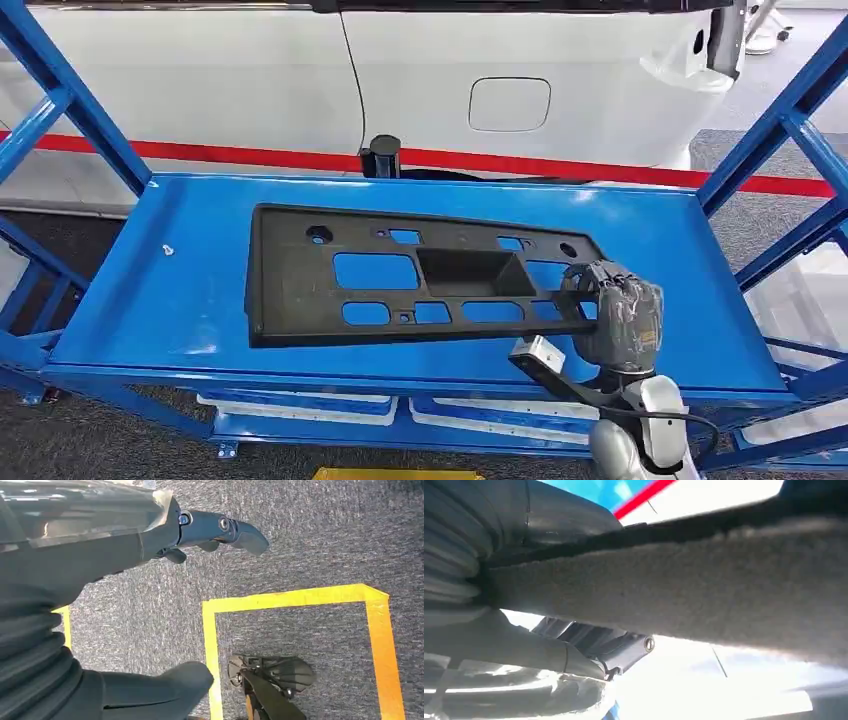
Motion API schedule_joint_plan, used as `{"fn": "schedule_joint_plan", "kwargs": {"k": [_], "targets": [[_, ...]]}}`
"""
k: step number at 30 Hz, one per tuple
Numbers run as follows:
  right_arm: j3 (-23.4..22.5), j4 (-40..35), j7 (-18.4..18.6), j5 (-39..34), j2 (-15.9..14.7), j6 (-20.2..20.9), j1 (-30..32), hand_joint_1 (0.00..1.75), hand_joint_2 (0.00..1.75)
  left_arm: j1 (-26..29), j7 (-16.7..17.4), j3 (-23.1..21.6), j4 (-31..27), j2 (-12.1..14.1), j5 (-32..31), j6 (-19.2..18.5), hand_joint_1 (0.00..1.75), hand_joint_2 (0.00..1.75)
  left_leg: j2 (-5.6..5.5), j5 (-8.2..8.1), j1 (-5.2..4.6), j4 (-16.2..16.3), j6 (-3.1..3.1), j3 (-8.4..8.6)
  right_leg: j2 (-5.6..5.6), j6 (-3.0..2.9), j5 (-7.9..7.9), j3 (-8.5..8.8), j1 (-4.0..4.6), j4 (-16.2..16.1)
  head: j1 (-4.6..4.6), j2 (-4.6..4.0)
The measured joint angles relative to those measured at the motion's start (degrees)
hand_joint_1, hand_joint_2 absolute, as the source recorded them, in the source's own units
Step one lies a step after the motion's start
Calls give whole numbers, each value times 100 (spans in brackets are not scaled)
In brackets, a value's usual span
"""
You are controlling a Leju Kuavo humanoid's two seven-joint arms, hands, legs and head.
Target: Take the parts from the cabinet and place them on the table.
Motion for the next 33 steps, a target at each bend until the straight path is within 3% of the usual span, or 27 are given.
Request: {"fn": "schedule_joint_plan", "kwargs": {"k": [12,25,29,33], "targets": [[-87,-306,-17,-24,50,-11,94,175,175,0,0,9,0,2,0,2,0,175,0,0,0,0,0,1,0,0,0,1,0,0,0,0],[-203,-620,-258,-539,109,-205,238,175,175,0,0,59,0,0,-2,46,0,175,0,0,0,0,0,1,0,0,0,1,0,0,0,0],[-238,-766,-507,-1285,140,-181,290,175,175,2,-31,70,0,-4,-9,57,0,175,0,0,0,0,0,1,-1,0,0,1,0,0,2,0],[-317,-1038,-826,-2515,184,138,348,175,175,4,-33,114,0,-20,2,68,0,175,0,0,0,0,0,0,-1,0,0,0,0,0,0,0]]}}
